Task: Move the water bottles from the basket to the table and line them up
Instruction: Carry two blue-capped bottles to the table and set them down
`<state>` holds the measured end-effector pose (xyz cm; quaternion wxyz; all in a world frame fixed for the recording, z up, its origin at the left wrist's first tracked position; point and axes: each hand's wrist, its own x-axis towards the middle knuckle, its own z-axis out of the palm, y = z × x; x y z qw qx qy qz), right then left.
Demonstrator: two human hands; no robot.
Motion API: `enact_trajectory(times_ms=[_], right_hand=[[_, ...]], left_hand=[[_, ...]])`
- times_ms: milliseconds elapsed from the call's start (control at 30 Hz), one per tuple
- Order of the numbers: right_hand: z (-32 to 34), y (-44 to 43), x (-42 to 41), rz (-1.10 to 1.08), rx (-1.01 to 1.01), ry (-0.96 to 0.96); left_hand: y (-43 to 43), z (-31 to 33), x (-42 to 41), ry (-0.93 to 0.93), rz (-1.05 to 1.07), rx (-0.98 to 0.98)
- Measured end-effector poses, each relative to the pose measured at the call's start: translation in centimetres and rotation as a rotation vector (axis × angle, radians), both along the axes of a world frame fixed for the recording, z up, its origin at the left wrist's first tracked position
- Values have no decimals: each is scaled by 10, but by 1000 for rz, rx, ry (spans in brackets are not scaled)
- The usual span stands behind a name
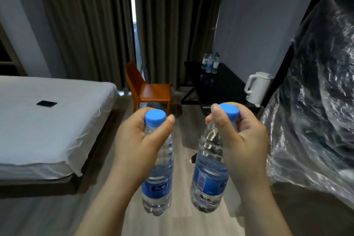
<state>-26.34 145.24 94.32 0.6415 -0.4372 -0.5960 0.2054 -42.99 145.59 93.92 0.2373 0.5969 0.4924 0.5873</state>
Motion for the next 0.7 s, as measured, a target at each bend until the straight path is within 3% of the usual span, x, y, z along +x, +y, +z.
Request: enact_trajectory(times_ms=[367,700], right_hand=[[5,170,28,3,-2,4],[3,333,-2,-68,0,-19]], left_hand=[[166,2,25,-16,22,8],[339,-1,-3,-26,-24,42]])
